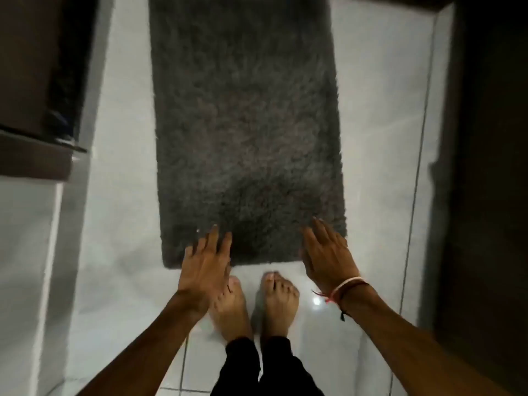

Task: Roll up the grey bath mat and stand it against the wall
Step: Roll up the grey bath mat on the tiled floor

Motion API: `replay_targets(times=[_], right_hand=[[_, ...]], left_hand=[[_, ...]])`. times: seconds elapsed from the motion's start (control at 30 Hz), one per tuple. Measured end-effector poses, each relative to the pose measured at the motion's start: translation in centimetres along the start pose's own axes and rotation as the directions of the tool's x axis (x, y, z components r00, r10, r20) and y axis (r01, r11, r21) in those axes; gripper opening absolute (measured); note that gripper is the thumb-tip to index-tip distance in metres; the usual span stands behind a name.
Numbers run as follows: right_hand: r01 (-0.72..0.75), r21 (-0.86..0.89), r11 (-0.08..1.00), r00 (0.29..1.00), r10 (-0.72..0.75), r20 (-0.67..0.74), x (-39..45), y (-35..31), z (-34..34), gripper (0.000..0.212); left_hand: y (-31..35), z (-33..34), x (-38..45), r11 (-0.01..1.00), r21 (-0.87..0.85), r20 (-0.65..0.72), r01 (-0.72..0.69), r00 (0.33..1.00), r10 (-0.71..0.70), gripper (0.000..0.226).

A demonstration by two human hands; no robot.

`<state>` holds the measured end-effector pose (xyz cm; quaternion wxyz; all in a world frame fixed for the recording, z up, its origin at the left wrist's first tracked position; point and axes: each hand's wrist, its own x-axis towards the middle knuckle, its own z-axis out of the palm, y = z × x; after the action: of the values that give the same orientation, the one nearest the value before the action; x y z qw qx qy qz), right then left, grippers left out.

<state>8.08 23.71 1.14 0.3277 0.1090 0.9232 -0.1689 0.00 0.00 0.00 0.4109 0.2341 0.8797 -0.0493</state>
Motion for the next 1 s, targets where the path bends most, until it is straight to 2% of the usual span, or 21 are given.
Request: replay_targets(times=[0.07,0.17,0.3,0.37,0.43,0.5,0.57,0.63,0.7,0.77,0.83,0.9,1.0], right_hand=[[0.006,-0.017,1.0,0.997,-0.004,0.08,2.7,0.3,5.1,0.061],[0.006,-0.04,0.999,0.988,0.0,0.153,5.6,0.4,10.7,0.066],[0.009,-0.113,0.994,0.998,-0.003,0.056,7.2,1.3,13.8,0.076],[0.009,-0.128,0.992,1.0,-0.005,0.029,7.4,1.8,14.5,0.083],[0.031,-0.166,0.986,0.999,-0.028,0.018,7.1,2.0,14.8,0.087],[0.049,-0.213,0.976,0.999,-0.044,0.028,6.8,1.9,14.6,0.08],[0.05,-0.239,0.97,0.999,-0.05,0.006,7.1,1.8,13.5,0.06],[0.054,-0.249,0.967,0.994,-0.076,-0.081,8.1,2.1,11.8,0.039],[0.069,-0.22,0.973,0.969,-0.117,-0.216,9.4,2.7,9.7,0.026],[0.067,-0.169,0.983,0.922,-0.126,-0.366,10.9,3.3,7.5,0.027],[0.015,-0.144,0.99,0.895,-0.077,-0.439,12.5,3.5,5.5,0.033],[-0.018,-0.157,0.988,0.894,-0.054,-0.444,14.0,3.5,4.6,0.029],[0.043,-0.207,0.977,0.912,-0.123,-0.391,14.6,3.5,5.4,0.013]], left_hand=[[0.3,4.4,3.6,0.999,0.017,0.032,0.04,0.999,-0.041,0.079],[0.1,9.9,6.9,0.989,0.15,0.042,0.013,0.999,-0.019,0.087],[-0.8,12.8,8.8,0.935,0.354,-0.09,-0.019,0.994,0.054,0.063],[-1.4,12.9,9.4,0.924,0.38,-0.122,-0.044,0.988,0.097,0.056],[-1.8,12.7,9.5,0.923,0.378,-0.13,-0.068,0.983,0.126,0.059],[-2.1,11.7,9.8,0.941,0.334,-0.119,-0.06,0.987,0.105,0.063],[-2.3,9.8,10.3,0.962,0.267,-0.096,-0.065,0.991,0.093,0.066],[-2.5,7.7,11.0,0.972,0.221,-0.092,-0.079,0.991,0.102,0.067],[-2.5,5.7,11.8,0.989,0.14,-0.144,-0.049,0.987,0.069,0.061],[-2.9,3.7,12.8,0.994,0.108,-0.276,-0.002,0.961,0.032,0.053],[-3.7,1.9,14.0,0.988,0.15,-0.411,0.042,0.911,0.024,0.049],[-4.8,0.8,14.9,0.986,0.146,-0.466,0.081,0.885,-0.003,0.046],[-5.6,2.1,14.4,0.989,0.145,-0.459,0.016,0.887,0.053,0.033]])
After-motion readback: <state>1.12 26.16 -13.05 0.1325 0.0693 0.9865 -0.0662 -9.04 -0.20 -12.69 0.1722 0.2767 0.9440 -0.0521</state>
